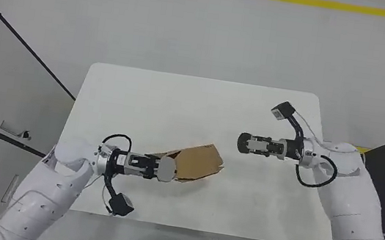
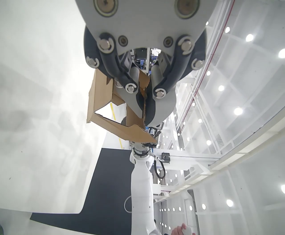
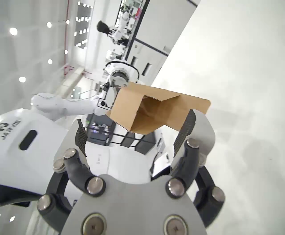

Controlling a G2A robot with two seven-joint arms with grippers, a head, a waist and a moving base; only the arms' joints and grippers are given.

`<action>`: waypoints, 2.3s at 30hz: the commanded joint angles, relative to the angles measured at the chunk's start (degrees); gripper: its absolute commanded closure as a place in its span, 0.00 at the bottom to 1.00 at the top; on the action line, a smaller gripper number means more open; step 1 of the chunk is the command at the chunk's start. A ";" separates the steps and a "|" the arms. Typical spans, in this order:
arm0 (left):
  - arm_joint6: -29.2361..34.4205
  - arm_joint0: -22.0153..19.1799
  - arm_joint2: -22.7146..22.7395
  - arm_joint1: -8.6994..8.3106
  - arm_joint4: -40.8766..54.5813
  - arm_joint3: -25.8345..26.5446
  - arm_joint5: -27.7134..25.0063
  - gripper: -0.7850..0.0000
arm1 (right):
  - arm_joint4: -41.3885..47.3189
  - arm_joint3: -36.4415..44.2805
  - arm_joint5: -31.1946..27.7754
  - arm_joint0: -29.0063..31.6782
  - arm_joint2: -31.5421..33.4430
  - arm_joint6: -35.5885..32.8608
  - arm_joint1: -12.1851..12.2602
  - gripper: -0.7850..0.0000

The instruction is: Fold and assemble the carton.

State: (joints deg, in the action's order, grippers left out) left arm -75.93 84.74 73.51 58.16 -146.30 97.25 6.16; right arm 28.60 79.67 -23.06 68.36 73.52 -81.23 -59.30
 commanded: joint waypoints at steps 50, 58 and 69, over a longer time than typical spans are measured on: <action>-1.78 -1.88 -3.09 -1.30 5.94 -0.54 6.36 1.00 | 15.29 -3.64 6.78 -4.94 -13.59 -6.77 -0.70 0.14; -2.74 -1.42 -3.17 -1.64 6.12 -0.30 6.98 1.00 | 15.49 -4.30 6.77 -5.62 -15.37 -6.77 -0.71 0.35; -2.49 -1.31 -3.55 -2.03 5.94 0.12 6.95 1.00 | 14.81 -4.72 6.78 -7.01 -17.88 -6.77 -0.60 0.56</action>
State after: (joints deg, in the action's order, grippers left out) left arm -78.54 83.47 69.90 56.16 -140.46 97.32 12.92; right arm 43.44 75.06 -16.28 61.51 55.88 -88.00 -59.93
